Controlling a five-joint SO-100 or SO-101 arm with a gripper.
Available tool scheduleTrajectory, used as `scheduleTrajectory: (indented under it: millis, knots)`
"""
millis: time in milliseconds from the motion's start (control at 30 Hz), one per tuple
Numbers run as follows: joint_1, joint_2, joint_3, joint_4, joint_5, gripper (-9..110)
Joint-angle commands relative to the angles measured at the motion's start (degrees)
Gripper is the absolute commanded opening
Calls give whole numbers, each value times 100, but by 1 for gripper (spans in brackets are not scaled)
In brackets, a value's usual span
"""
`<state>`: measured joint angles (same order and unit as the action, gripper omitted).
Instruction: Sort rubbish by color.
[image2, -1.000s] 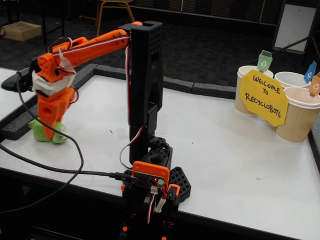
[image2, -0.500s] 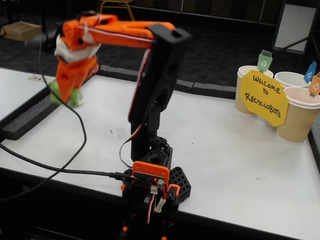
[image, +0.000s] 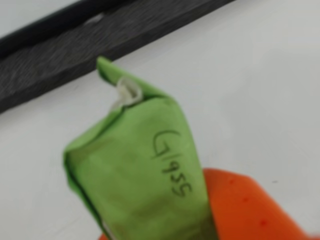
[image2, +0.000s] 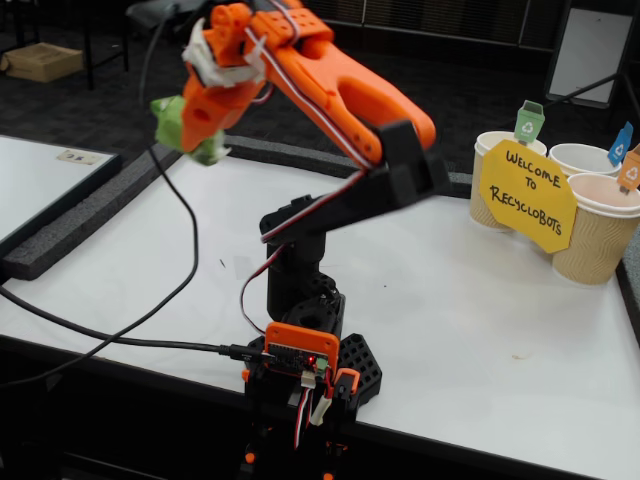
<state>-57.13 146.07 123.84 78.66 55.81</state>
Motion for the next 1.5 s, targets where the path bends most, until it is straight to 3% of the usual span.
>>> scheduleTrajectory:
  millis: [0,800,1467]
  knots:
    - [571,1046,-79,123,-694,0]
    - [5423,3981,835,-35,-3955,0]
    - [7989,4219,932,-352,-4377,0]
